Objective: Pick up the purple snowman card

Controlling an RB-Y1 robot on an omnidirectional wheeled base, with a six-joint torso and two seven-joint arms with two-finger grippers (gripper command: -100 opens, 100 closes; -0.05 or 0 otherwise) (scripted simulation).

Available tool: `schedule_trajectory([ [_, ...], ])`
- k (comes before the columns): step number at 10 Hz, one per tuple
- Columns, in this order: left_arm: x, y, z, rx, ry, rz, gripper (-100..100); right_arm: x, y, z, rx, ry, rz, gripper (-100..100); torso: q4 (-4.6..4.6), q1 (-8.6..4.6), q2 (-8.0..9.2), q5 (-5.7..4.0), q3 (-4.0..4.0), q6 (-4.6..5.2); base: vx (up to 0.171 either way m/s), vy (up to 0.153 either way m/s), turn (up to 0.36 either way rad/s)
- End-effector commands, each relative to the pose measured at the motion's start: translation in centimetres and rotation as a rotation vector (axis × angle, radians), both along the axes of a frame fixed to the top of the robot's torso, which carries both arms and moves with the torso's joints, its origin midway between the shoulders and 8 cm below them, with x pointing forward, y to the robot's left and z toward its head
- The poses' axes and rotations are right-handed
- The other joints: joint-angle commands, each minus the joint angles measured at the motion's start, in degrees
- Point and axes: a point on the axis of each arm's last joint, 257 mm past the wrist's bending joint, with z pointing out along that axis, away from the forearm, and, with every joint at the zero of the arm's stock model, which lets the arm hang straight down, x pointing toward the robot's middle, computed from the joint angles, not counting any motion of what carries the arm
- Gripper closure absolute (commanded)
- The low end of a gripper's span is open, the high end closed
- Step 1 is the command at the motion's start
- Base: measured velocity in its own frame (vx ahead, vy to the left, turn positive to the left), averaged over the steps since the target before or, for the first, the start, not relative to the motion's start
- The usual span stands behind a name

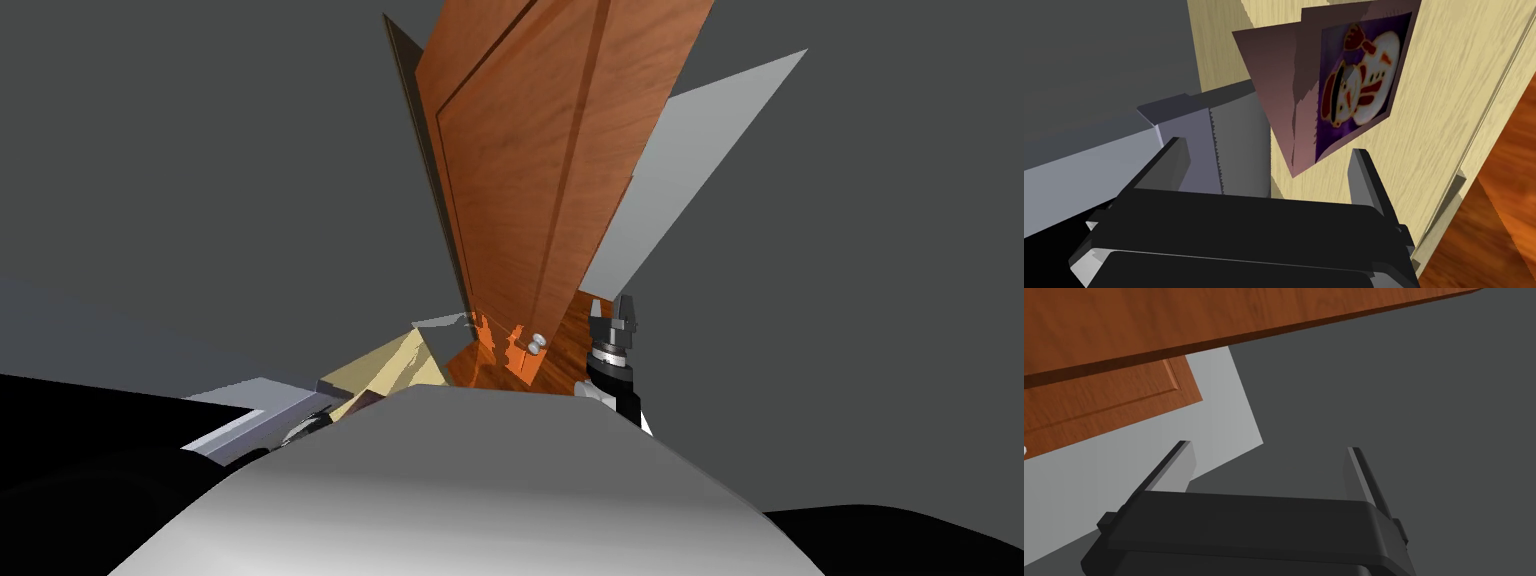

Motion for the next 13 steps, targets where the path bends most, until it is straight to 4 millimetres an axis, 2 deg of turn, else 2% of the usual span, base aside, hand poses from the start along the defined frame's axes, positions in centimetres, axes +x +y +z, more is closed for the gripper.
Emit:
schedule_trajectory([
  [1, -1.8, -0.7, -0.7, -0.041, 0.011, 0.057, -100, 0.0, 0.0, 0.0, 0.000, 0.000, 0.000, 0, 0.00, 0.00, 0.00, 0.00, 0.00, 0.00, 0.071, 0.081, -0.073],
  [2, -3.5, -1.4, -1.5, -0.082, 0.014, 0.114, -100, 0.0, 0.0, 0.0, 0.000, 0.000, 0.000, 0, 0.01, -0.02, 0.05, 0.00, 0.03, 0.00, 0.083, 0.078, -0.103],
  [4, -4.7, -2.4, -2.2, -0.119, 0.011, 0.165, -100, 0.0, 0.0, 0.0, 0.000, 0.000, 0.000, 0, 0.01, -0.09, 0.06, -0.01, 0.03, 0.00, 0.060, 0.054, -0.052],
  [5, -4.5, -2.0, -1.8, -0.105, 0.012, 0.146, -100, 0.0, 0.0, 0.0, 0.000, 0.000, 0.000, 0, 0.03, -0.15, 0.13, -0.03, 0.07, -0.01, 0.018, 0.019, -0.003],
  [6, -4.6, -2.1, -1.8, -0.108, 0.012, 0.150, 0, 0.0, 0.0, 0.0, 0.000, 0.000, 0.000, 0, 0.05, -0.24, 0.22, -0.05, 0.12, -0.01, 0.000, 0.000, 0.000],
  [7, -4.4, -2.0, -2.6, -0.107, 0.012, 0.149, -100, 0.0, 0.0, 0.0, 0.000, 0.000, 0.000, 0, 0.06, -0.30, 0.29, -0.06, 0.16, -0.01, 0.010, 0.019, 0.008],
  [9, -4.2, -1.9, -3.5, -0.107, 0.013, 0.147, -100, 0.0, 0.0, 0.0, 0.000, 0.000, 0.000, 0, 0.06, -0.21, 0.25, -0.04, 0.15, -0.01, 0.025, 0.036, 0.006],
  [10, -4.3, -1.9, -3.2, -0.108, 0.013, 0.148, -100, 0.0, 0.0, 0.0, 0.000, 0.000, 0.000, 0, 0.05, -0.19, 0.23, -0.04, 0.13, 0.00, 0.011, 0.015, -0.014],
  [11, -4.2, -1.9, -3.3, -0.107, 0.012, 0.147, 100, 0.0, 0.0, 0.0, 0.000, 0.001, -0.001, 0, 0.06, -0.20, 0.24, -0.03, 0.14, -0.07, 0.000, 0.000, 0.000],
  [13, -4.3, -1.9, -3.3, -0.108, 0.013, 0.149, 100, 0.0, 0.0, 0.0, 0.000, 0.001, -0.001, 0, 0.07, -0.20, 0.25, -0.03, 0.15, -0.06, 0.000, 0.000, 0.000],
])
